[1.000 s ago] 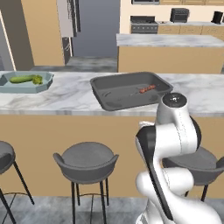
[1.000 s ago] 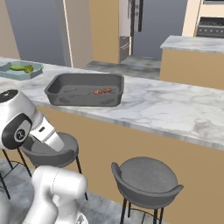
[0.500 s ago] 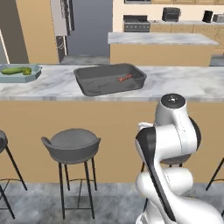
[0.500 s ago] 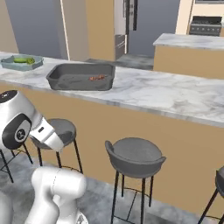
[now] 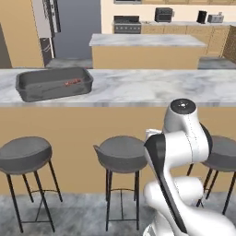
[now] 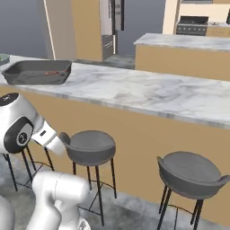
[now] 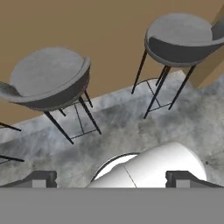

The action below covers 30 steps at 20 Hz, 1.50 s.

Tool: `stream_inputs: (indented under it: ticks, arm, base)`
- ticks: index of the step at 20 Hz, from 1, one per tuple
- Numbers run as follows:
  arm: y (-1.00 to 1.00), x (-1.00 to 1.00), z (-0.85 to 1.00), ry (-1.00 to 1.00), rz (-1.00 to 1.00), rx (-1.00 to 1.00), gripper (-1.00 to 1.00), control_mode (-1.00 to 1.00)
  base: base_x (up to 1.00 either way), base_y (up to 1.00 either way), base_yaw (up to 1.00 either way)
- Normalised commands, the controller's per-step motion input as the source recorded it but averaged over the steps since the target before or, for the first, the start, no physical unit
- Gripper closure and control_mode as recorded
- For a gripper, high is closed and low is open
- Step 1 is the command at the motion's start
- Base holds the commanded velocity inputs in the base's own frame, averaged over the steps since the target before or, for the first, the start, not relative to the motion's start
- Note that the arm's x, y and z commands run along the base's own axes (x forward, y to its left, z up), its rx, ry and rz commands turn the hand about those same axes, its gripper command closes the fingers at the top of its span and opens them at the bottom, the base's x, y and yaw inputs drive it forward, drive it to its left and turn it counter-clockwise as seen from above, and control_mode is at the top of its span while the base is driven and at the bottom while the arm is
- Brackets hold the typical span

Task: Place the cold items (broccoli and cucumber) from the fridge in one tupperware on the dining counter. Place the warm items (kebab skewer and hot dog) in the stove area in another tupperware.

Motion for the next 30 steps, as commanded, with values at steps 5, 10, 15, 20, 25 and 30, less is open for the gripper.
stream_inputs:
  ticks: [5,10,15,20,25,30]
  arm:
    - [0.0,0.0,0.0,0.0,0.0,0.0,-1.0,1.0]
    - [0.0,0.0,0.0,0.0,0.0,0.0,-1.0,1.0]
    - [0.0,0.0,0.0,0.0,0.0,0.0,-1.0,1.0]
    - [0.0,0.0,0.0,0.0,0.0,0.0,-1.0,1.0]
    - [0.0,0.0,0.0,0.0,0.0,0.0,-1.0,1.0]
    - [0.0,0.0,0.0,0.0,0.0,0.0,-1.0,1.0]
  base:
    - [-0.27,-1.0,-0.09]
    - [-0.21,-1.0,-0.09]
    - [-0.26,-1.0,-0.09]
    - [-0.24,-1.0,-0.09]
    - [-0.16,-1.0,-0.12]
    - [-0.03,-1.0,-0.12]
